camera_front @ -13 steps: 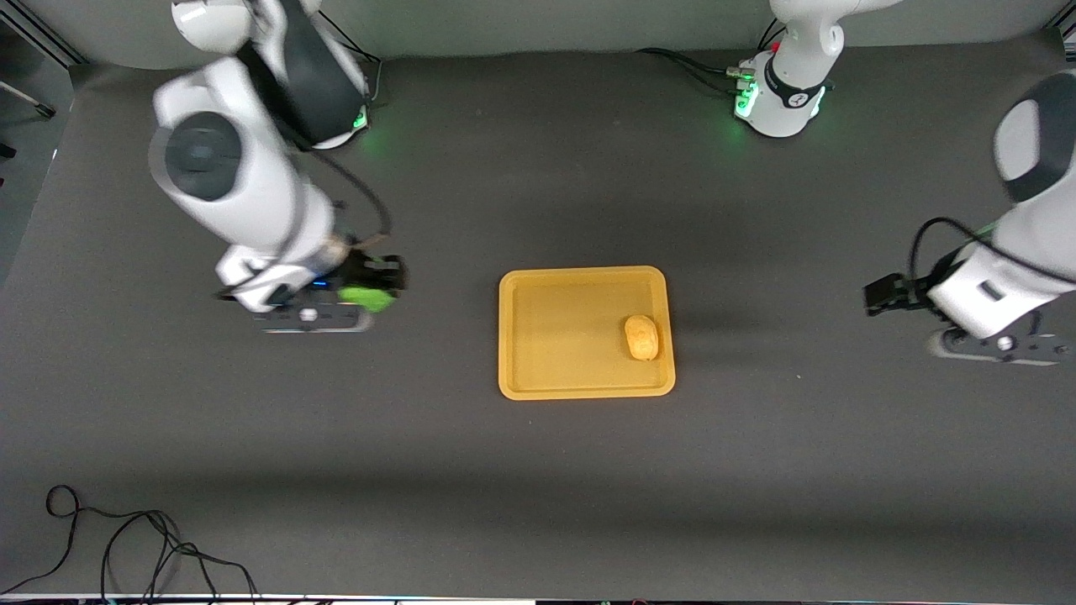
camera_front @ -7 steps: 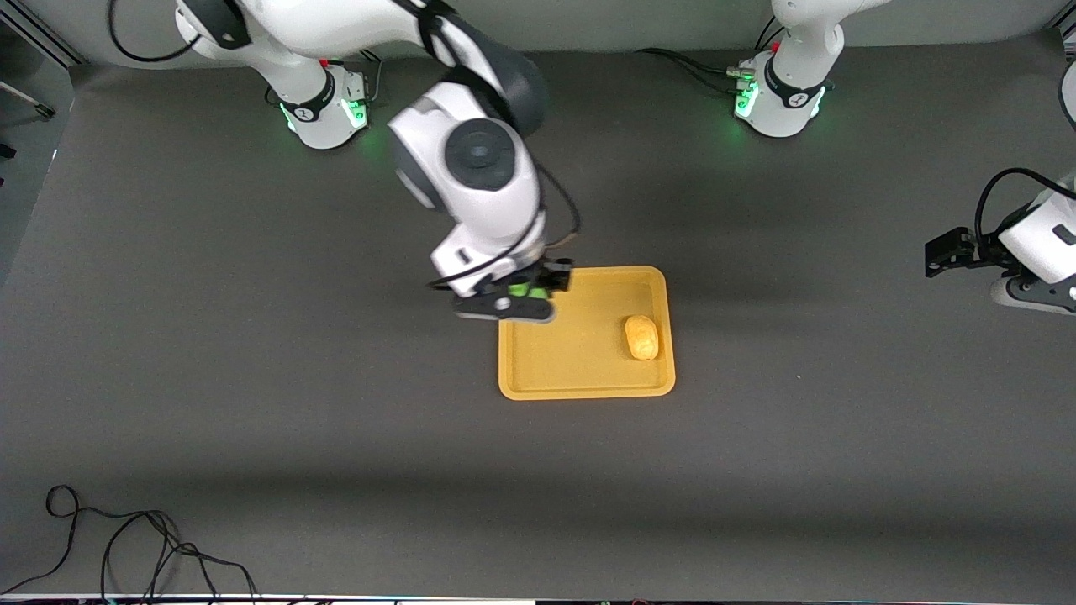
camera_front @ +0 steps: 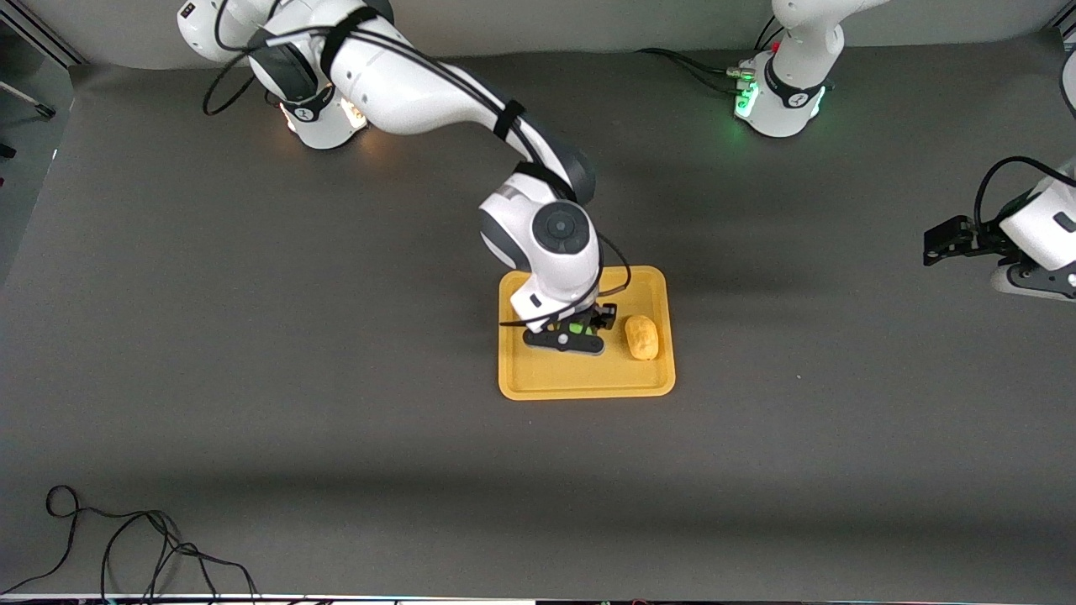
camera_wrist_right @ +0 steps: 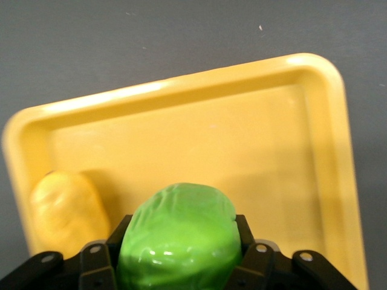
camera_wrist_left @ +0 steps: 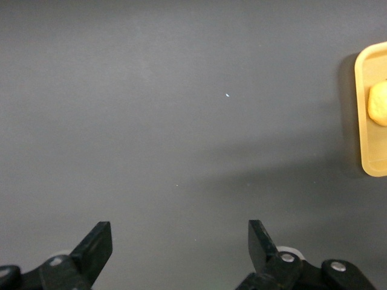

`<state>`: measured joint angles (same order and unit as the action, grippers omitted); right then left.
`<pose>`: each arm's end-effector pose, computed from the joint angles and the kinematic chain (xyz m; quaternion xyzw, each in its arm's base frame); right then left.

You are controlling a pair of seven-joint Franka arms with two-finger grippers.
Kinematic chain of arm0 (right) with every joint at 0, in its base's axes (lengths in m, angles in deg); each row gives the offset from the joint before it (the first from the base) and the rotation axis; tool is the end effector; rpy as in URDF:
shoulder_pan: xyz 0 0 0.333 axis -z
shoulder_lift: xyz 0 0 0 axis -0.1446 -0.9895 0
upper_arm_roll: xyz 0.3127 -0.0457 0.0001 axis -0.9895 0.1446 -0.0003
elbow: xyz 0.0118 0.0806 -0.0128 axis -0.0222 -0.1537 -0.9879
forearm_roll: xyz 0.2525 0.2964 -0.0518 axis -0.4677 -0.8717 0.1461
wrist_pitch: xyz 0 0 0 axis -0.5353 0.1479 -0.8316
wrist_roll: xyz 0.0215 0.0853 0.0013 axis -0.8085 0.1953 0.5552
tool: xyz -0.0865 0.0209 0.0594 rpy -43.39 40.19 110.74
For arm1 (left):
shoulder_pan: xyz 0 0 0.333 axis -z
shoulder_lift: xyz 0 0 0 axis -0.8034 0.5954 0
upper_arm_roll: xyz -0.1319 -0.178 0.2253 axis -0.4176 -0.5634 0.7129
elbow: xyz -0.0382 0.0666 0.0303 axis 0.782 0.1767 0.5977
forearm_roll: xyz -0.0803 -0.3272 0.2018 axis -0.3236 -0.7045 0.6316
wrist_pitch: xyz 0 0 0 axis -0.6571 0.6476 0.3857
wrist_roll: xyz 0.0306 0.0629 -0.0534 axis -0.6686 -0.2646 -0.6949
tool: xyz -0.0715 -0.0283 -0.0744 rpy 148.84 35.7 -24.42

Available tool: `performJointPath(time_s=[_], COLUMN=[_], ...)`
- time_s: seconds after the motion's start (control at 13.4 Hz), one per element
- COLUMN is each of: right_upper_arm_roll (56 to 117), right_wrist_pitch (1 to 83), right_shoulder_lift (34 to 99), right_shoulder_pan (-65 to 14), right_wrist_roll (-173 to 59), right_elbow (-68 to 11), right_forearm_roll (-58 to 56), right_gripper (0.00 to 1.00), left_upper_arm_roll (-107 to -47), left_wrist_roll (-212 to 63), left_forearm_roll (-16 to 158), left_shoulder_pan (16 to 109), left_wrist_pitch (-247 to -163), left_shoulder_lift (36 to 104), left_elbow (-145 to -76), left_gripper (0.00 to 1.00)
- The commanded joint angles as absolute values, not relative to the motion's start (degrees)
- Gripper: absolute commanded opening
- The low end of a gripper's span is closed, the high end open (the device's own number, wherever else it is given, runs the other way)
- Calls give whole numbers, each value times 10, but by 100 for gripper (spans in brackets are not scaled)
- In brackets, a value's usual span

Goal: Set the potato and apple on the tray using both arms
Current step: 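Carry the apple to the tray with the right gripper while the left gripper withdraws, then lower the apple onto the tray beside the potato and open the right gripper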

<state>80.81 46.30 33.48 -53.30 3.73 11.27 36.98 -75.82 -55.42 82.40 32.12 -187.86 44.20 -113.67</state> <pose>0.5552 0.5567 0.2467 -0.9956 0.0871 -0.0273 0.0221 0.5551 0.0417 0.5356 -0.9963 0.0802 0.0255 0.0154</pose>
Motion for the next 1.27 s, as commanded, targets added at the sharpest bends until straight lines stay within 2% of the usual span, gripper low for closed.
performJointPath(time_s=[0.0, 0.07, 0.15, 0.22, 0.3, 0.37, 0.52, 0.6, 0.67, 0.82, 1.04, 1.19], right_upper_arm_roll=[812, 812, 812, 812, 812, 812, 813, 813, 813, 812, 812, 814], right_wrist_pitch=[481, 483, 495, 505, 507, 507, 508, 512, 513, 488, 361, 305], right_shoulder_lift=[296, 289, 283, 278, 274, 272, 272, 272, 276, 312, 405, 465], right_shoulder_pan=[-545, -545, -546, -547, -547, -547, -547, -546, -545, -546, -536, -531], right_wrist_roll=[47, 48, 48, 48, 48, 48, 49, 50, 57, 57, 52, 52], right_elbow=[145, 145, 145, 141, 140, 139, 129, 128, 129, 132, 137, 129], right_forearm_roll=[392, 395, 395, 396, 397, 403, 415, 416, 416, 410, 408, 408], right_gripper=[47, 47, 47, 47, 48, 49, 59, 94, 100, 100, 100, 100], left_upper_arm_roll=[-739, -725, -664, -578, -533, -530, -527, -530, -533, -549, -560, -567], left_wrist_roll=[-539, -534, -525, -524, -524, -524, -529, -528, -527, -529, -529, -532], left_forearm_roll=[814, 813, 812, 808, 799, 798, 797, 797, 798, 806, 806, 808], left_shoulder_pan=[306, 318, 375, 460, 497, 504, 520, 521, 521, 522, 522, 522], left_wrist_pitch=[-1891, -1891, -1889, -1887, -1887, -1887, -1889, -1889, -1890, -1888, -1880, -1859], left_shoulder_lift=[423, 424, 423, 421, 419, 420, 422, 422, 422, 422, 420, 422], left_elbow=[-1152, -1152, -1152, -1153, -1153, -1152, -1150, -1149, -1149, -1144, -1140, -1123], left_gripper=[100, 100, 100, 100, 100, 100, 100, 100, 100, 100, 100, 100])
